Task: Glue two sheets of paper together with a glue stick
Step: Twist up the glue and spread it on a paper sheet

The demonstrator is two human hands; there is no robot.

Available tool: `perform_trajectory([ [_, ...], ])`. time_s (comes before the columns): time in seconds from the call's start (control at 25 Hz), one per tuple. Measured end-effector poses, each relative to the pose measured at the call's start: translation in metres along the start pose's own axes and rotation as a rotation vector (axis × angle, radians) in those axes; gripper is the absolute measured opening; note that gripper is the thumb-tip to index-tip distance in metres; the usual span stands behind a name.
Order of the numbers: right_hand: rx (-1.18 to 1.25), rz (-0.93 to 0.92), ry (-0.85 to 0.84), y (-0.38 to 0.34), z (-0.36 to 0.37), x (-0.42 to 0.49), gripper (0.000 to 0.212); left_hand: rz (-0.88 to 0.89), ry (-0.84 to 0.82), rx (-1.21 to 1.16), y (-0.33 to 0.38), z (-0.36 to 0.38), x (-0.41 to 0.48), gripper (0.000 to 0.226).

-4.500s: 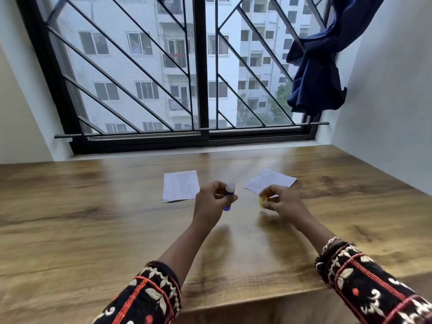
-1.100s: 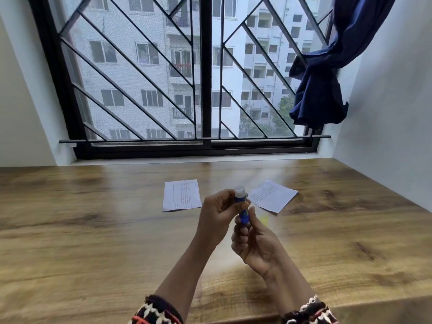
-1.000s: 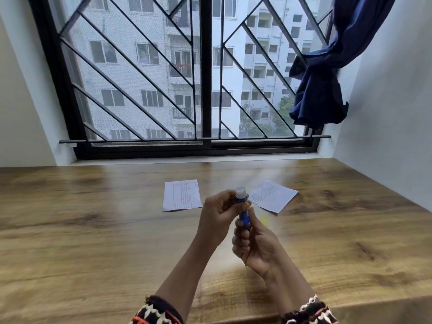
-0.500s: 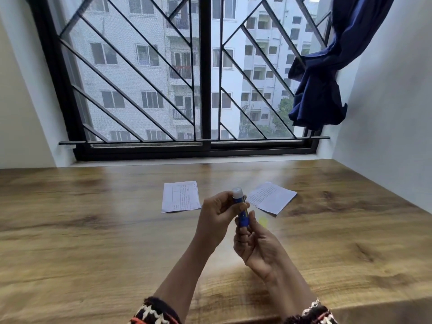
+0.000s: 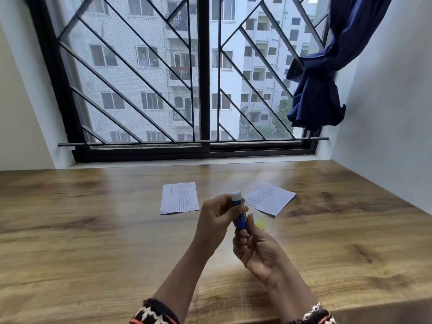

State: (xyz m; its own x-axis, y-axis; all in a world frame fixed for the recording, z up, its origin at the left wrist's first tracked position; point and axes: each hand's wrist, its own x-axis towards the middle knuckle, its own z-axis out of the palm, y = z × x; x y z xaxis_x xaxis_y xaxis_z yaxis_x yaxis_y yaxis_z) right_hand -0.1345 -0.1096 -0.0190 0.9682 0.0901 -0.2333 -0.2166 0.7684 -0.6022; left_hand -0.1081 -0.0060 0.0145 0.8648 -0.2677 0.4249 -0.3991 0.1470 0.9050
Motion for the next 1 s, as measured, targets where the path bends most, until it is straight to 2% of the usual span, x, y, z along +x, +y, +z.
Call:
perform_trajectory([
  [0.2, -0.082, 0.038, -0.038, -0.003, -0.006, -0.001, 0.037, -0.032, -0.035, -0.023, -0.002, 0.003, 0.002, 0.018],
  [0.36, -0.146, -0.107, -0.127, -0.013, -0.012, -0.007, 0.036, -0.014, -0.059, -0.005, 0.005, 0.008, 0.008, 0.013],
  [0.48, -0.337, -0.228, -0.231, -0.029, -0.020, -0.009, 0.057, -0.004, -0.113, 0.025, 0.008, 0.015, 0.018, 0.011],
  [0.56, -0.502, -0.290, -0.244, -0.044, -0.025, -0.013, 0.056, 0.003, -0.161, 0.057, 0.009, 0.022, 0.026, 0.009],
  [0.64, -0.628, -0.358, -0.197, -0.062, -0.025, -0.017, 0.037, 0.007, -0.181, 0.070, 0.010, 0.027, 0.035, 0.006],
  [0.72, -0.704, -0.454, -0.062, -0.084, -0.028, -0.013, 0.017, -0.066, -0.071, 0.041, 0.006, 0.027, 0.051, 0.009],
  [0.84, -0.790, -0.543, 0.151, -0.109, -0.037, 0.002, 0.019, -0.247, 0.205, 0.125, -0.018, 0.025, 0.083, 0.022],
  [0.96, -0.887, -0.530, 0.234, -0.112, -0.050, 0.026, 0.022, -0.400, 0.201, 0.351, -0.044, 0.029, 0.106, 0.008],
  [1.0, -0.929, -0.521, 0.244, -0.111, -0.054, 0.034, 0.021, -0.437, 0.175, 0.420, -0.051, 0.033, 0.110, 0.011],
])
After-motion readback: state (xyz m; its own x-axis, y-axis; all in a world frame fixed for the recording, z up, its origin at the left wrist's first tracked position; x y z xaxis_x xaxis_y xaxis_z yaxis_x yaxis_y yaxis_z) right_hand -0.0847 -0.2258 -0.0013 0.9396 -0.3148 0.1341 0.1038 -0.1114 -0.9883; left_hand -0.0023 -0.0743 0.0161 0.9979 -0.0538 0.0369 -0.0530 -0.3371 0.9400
